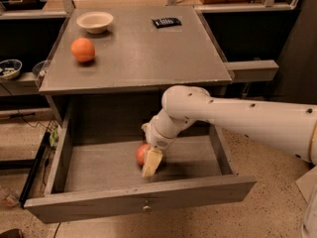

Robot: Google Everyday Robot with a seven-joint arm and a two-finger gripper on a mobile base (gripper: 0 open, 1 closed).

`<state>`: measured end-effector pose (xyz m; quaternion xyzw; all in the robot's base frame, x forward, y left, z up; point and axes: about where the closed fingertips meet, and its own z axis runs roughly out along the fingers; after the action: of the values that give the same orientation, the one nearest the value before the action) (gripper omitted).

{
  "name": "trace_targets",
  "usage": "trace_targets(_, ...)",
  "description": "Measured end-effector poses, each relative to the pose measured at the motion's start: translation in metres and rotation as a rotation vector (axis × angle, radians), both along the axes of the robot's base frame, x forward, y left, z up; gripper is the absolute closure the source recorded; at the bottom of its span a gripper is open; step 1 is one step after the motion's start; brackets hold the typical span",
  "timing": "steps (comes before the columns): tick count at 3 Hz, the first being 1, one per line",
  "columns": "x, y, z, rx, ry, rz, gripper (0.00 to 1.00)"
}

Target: Pick apple from top drawer and place on counter

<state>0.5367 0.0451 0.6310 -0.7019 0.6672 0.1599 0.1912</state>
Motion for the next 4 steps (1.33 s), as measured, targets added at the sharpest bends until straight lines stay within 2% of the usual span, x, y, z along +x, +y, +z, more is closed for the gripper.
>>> trace_targets(1,-0.004,0.007,0.007,0.002,-0.012,0.017,0.0)
trace_targets(4,-0.002,-0.001,-0.021,0.018,0.039,-0.008,0.02)
